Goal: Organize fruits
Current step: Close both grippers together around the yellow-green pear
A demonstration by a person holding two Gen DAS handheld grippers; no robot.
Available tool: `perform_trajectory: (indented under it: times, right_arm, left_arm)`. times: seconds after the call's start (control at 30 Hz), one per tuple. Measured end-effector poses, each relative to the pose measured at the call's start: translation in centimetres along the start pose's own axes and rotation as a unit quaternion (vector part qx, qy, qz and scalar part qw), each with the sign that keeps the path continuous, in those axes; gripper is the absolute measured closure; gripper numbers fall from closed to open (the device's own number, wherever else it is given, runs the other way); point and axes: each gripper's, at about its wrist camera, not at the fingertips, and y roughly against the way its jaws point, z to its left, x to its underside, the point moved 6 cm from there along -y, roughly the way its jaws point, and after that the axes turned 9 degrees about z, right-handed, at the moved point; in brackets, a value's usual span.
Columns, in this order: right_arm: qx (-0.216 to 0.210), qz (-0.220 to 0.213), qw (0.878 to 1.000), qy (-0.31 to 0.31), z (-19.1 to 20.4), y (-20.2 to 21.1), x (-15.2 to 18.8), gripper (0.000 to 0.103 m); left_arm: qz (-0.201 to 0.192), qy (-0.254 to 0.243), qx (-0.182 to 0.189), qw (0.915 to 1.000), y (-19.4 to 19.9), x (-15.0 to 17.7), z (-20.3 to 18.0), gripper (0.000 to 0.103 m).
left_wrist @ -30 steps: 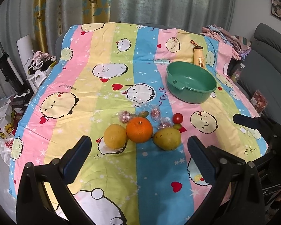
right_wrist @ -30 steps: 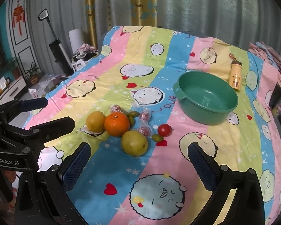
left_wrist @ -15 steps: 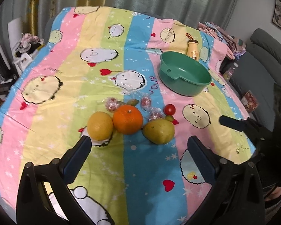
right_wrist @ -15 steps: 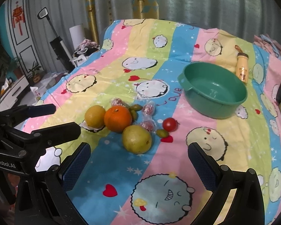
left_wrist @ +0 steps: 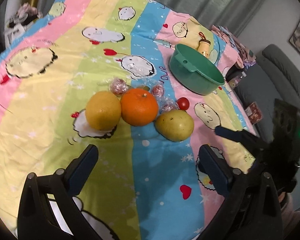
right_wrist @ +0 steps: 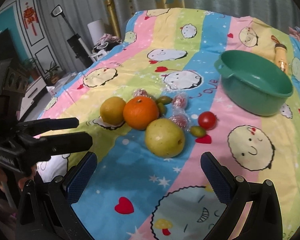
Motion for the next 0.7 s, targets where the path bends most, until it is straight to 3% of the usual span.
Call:
perform_trajectory:
  times: [0.23, 0.33, 0.57, 0.7]
  right_arm:
    - [-0.022, 0.001, 1.000, -0.011, -1.6, -2.2, 0.4, 0.007]
    - [-0.039, 0.005, 0.999, -0.023, -2.4, -3.3, 0.5, 0.015]
    - [-0.049, 0.001, 0.999, -0.020, -3.3, -4.6, -0.7, 0.018]
    - [-0.074, 0.013, 0.997, -0.013, -3.3, -5.5, -1.3, 0.036]
  left_arm:
    - [0.018, -0.006, 0.058, 0.9981, -2.2, -0.8, -2.0, 0.015]
    - [0.025, -0.003, 0.067, 0.9974, -3.5, -1.6, -2.5, 0.018]
    - [0.051, 0.011, 0.083, 0.9952, -6.2, -2.5, -2.9, 0.024]
    - [0.057, 0.016, 0.089, 0.9943, -7.0, -3.1, -3.0, 0.030]
